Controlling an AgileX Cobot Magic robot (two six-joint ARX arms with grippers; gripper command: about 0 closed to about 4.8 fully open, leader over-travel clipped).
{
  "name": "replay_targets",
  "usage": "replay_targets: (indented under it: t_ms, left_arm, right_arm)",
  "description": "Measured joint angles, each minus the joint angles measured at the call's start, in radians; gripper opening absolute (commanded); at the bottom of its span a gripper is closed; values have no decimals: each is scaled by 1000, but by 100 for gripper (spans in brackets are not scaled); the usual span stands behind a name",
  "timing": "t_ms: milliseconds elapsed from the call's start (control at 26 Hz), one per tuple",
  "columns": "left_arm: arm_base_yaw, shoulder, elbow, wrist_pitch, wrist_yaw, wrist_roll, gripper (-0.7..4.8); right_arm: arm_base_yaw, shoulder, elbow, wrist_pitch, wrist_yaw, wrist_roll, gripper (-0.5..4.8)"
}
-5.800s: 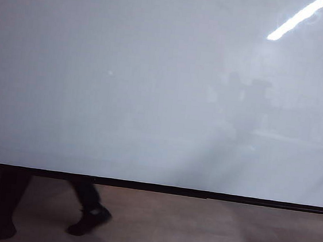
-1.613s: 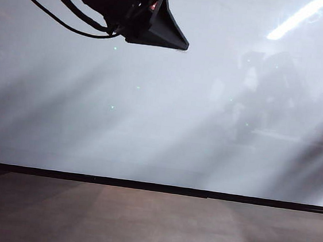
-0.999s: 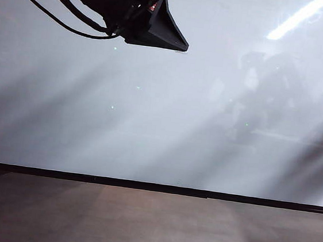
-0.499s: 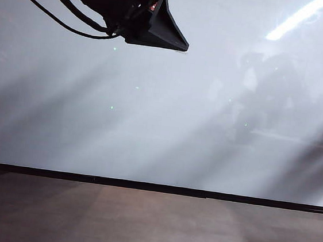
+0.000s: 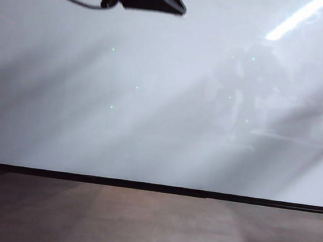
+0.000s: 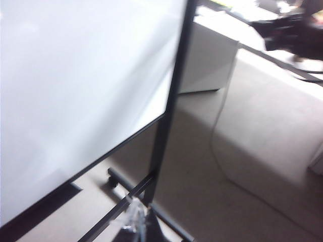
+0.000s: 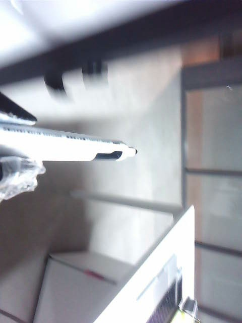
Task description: Reach to the right to find the marker pen, pick it up, and write the number 0 on the whiteboard.
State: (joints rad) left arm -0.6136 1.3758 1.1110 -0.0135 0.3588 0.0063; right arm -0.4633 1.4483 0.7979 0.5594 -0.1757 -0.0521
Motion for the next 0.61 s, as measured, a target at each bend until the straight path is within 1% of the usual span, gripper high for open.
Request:
replay_targets:
  t_ms: [77, 115, 192, 230, 307, 384, 461, 538, 615]
  left_arm:
    - [-2, -6, 103, -117, -4, 11, -6]
    - [-2, -9, 146, -173, -17, 15, -6]
    - [-2, -10, 217, -285, -88, 19, -6]
    - [0, -21, 238, -301, -111, 19, -6]
    - [-1, -59, 241, -285, -123, 20, -6]
    - [-5, -87, 245, -227, -148, 20, -6]
    - [-5, -91, 248, -183, -157, 20, -6]
    - [-4, -89, 248, -154, -163, 20, -6]
    - [-4, -83, 247, -135, -175, 20, -6]
  right_arm:
    - [47, -166, -2, -202, -1, 0, -2]
    - [78, -262, -2, -274, -1, 0, -2]
    - [145, -415, 4, -352, -3, 14, -3]
    - [187, -483, 4, -402, 1, 34, -3]
    - [298, -589, 11, -474, 6, 73, -3]
    - [406, -616, 60, -512, 47, 82, -3]
    - [470, -607, 101, -529, 82, 82, -3]
    - [555, -558, 173, -541, 121, 78, -2]
    - [603, -500, 243, -541, 137, 62, -2]
